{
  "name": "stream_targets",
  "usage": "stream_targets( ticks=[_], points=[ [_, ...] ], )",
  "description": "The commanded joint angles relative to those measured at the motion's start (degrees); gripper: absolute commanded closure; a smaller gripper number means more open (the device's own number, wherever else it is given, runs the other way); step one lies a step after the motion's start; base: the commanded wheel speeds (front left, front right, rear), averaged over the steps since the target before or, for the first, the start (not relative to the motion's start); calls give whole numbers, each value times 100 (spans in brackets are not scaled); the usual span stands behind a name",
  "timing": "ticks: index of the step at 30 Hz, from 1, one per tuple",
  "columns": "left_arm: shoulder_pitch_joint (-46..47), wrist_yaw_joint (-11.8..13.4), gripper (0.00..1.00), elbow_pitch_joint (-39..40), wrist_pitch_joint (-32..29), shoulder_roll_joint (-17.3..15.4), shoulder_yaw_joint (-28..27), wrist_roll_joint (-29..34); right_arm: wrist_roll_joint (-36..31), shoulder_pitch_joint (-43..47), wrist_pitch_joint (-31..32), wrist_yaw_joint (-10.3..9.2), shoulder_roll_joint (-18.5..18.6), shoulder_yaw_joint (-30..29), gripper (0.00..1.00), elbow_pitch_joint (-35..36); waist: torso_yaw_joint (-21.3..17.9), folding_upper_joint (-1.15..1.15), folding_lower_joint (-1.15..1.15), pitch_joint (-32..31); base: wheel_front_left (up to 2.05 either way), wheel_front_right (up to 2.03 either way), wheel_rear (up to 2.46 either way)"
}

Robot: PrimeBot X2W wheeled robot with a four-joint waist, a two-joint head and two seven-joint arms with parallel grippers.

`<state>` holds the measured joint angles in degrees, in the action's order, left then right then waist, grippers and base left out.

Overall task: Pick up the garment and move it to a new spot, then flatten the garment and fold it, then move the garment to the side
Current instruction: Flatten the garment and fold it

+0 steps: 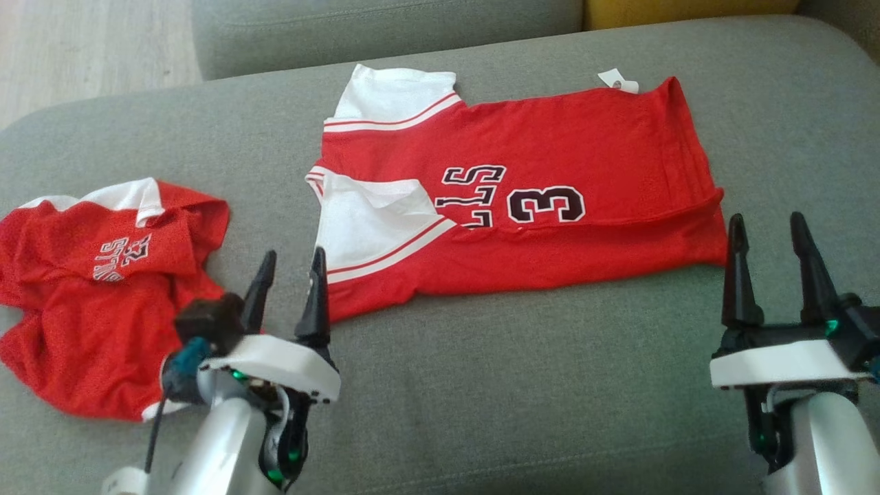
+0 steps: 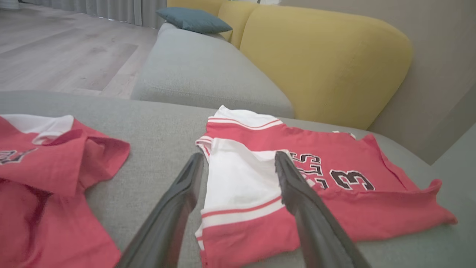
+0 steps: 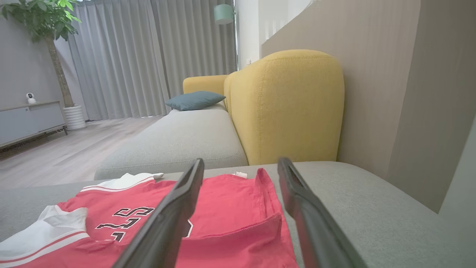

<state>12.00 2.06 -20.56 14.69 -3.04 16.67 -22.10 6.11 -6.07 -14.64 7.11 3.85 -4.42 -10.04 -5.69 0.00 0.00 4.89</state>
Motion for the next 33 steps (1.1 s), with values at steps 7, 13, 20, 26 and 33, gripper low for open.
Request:
stream_targets(
  ticks=[7, 13, 20, 26, 33],
  points=[
    [500, 147, 0, -566, 30, 10, -100, 274, -104, -217, -35, 37, -61, 238, 0, 333, -169, 0, 0, 195, 0, 0, 0],
    [898, 320, 0, -1631, -49, 14, 77, 327, -115, -280, -35, 37, -71, 281, 0, 343, -280, 0, 0, 339, 0, 0, 0],
    [1310, 430, 0, -2549, -300, 15, 228, 363, -72, -308, -36, 37, -80, 314, 0, 317, -399, 0, 0, 455, 0, 0, 0],
    [1474, 339, 0, -3059, -642, 15, 457, 428, -84, -345, -35, 37, -64, 284, 0, 206, -412, 0, 0, 506, 0, 0, 0],
    [1724, 184, 100, -3015, -374, 15, 707, 421, -85, -633, 498, 37, -60, -52, 0, -368, -242, 0, 0, 638, 0, 0, 0]
  ],
)
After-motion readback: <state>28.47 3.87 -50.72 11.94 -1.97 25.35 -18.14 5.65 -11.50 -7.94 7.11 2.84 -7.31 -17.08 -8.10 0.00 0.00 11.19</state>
